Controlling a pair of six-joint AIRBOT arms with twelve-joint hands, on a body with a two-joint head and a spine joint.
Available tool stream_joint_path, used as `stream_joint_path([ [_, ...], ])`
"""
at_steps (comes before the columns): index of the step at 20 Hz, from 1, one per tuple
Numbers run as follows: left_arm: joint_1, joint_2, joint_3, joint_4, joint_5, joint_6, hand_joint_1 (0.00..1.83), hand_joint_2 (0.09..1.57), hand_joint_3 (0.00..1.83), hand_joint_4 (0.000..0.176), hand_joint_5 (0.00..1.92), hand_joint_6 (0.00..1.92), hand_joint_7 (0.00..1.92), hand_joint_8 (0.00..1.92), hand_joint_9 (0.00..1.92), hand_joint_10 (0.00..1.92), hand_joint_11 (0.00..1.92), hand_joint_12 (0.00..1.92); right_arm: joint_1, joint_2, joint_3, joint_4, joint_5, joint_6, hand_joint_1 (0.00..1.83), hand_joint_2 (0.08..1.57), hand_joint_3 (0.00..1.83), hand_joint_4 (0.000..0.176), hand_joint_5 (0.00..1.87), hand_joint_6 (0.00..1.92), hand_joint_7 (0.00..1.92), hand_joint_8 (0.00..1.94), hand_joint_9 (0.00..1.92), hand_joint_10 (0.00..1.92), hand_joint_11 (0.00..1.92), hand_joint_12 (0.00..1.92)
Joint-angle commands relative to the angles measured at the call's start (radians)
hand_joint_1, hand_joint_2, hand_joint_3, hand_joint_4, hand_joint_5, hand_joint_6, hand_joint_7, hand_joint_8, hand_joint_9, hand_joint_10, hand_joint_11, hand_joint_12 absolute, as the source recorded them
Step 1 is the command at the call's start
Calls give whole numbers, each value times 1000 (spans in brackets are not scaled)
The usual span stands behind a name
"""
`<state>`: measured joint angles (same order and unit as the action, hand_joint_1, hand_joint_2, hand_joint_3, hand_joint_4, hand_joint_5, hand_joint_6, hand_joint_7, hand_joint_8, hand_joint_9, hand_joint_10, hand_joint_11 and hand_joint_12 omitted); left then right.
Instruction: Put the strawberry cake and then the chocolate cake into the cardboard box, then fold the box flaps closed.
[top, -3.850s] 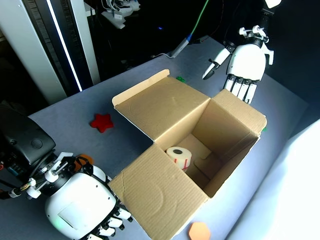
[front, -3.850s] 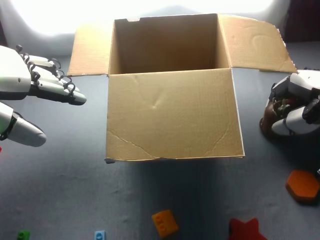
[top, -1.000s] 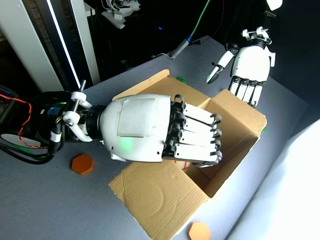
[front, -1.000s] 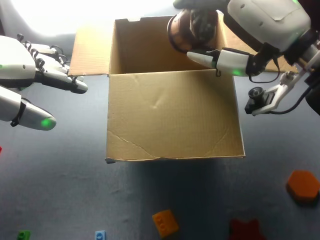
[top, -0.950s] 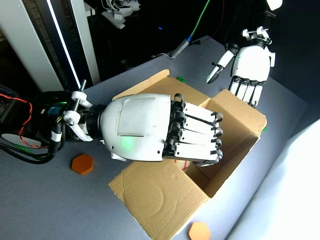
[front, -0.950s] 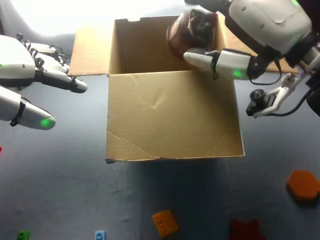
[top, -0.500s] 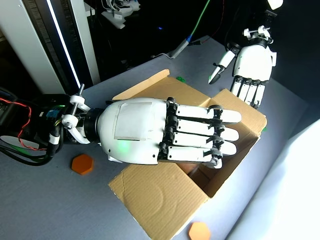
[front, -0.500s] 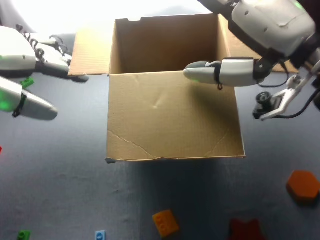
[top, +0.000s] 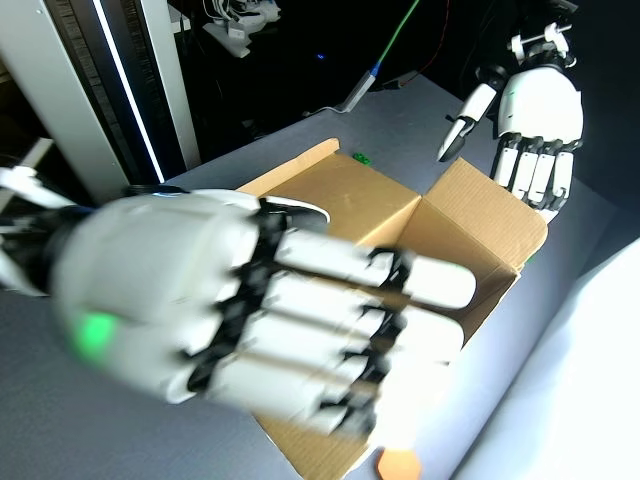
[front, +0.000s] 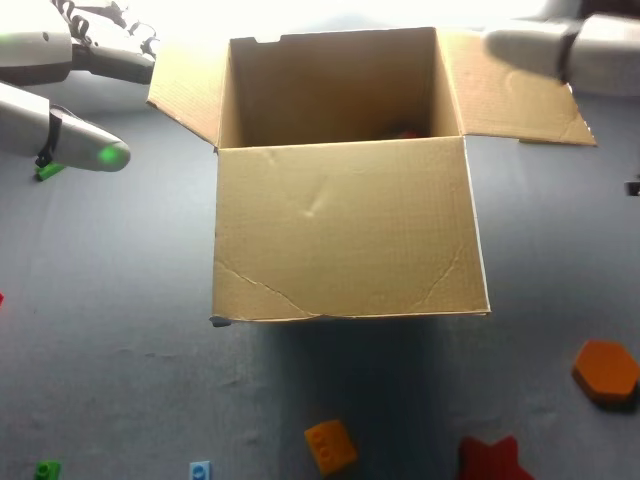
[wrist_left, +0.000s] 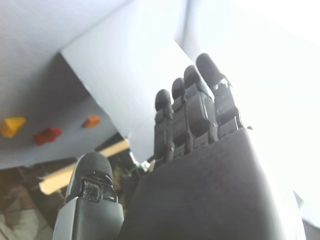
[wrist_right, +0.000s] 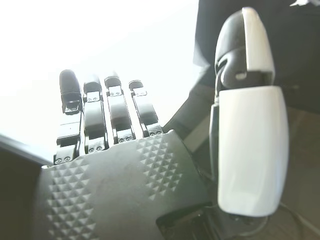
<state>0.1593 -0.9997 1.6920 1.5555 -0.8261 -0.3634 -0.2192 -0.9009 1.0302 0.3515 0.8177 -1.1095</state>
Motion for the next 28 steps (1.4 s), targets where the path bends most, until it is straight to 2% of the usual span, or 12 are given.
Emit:
stream_joint_path([
  [1,-23,11,-8,-65,-13,2,27,1252,0,0,240,0,259,1,278,3,0,895,-6,36,-15,40,119,-45,275,1043,21,0,34,0,121,7,96,11,0,484],
  [3,-42,14,-22,-48,-10,2,19,1255,1,0,219,0,252,1,272,0,0,876,-48,89,-54,192,97,-160,41,1087,37,0,44,4,122,5,109,15,0,481],
  [6,-57,14,-30,-32,-10,2,0,1254,2,0,135,0,200,0,230,0,0,805,-125,135,-83,297,96,-257,0,1159,13,0,73,5,146,2,114,9,0,303],
  [10,-58,13,-39,-2,-34,2,0,1241,0,0,124,11,206,2,232,1,0,785,-131,140,-89,562,45,-596,0,1218,23,0,99,10,133,0,99,4,0,201],
  [12,-63,11,-46,3,-34,2,0,1244,0,0,127,10,196,0,225,0,0,780,-155,139,-86,596,-6,-636,0,1271,31,0,98,5,116,5,97,5,0,60],
  [15,-112,-8,-42,60,-35,2,0,1245,2,0,125,4,191,2,208,1,0,722,-185,123,-86,612,-95,-749,0,1313,8,0,125,8,160,5,120,11,0,278],
  [17,-150,-36,-24,95,-42,1,0,1244,0,0,152,10,212,5,213,2,0,697,-195,110,-86,659,-97,-817,0,1315,5,0,124,5,126,0,105,4,0,263],
  [18,-163,-51,-15,100,-47,1,0,1237,0,0,167,11,214,4,219,3,0,715,-195,104,-86,675,-97,-839,0,1316,3,0,109,11,118,0,99,1,0,172],
  [22,-175,-92,-3,145,-70,-3,0,1226,0,0,196,9,245,7,263,11,0,794,-222,95,-86,715,-143,-874,0,1314,0,0,177,21,147,3,114,5,0,310],
  [25,-151,-109,1,158,-93,-3,0,1246,5,0,188,5,237,1,251,0,0,725,-265,77,-86,715,-173,-906,0,1313,0,0,178,13,173,5,151,17,0,416],
  [26,-141,-116,5,158,-100,-2,0,1247,4,0,182,2,226,0,235,0,0,707,-269,71,-85,715,-190,-898,0,1315,1,0,180,10,190,7,168,20,0,466],
  [28,-117,-134,24,158,-120,6,0,1238,0,0,199,6,214,0,204,1,0,679,-283,54,-80,621,-206,-768,0,1327,4,0,185,7,193,3,168,17,0,527],
])
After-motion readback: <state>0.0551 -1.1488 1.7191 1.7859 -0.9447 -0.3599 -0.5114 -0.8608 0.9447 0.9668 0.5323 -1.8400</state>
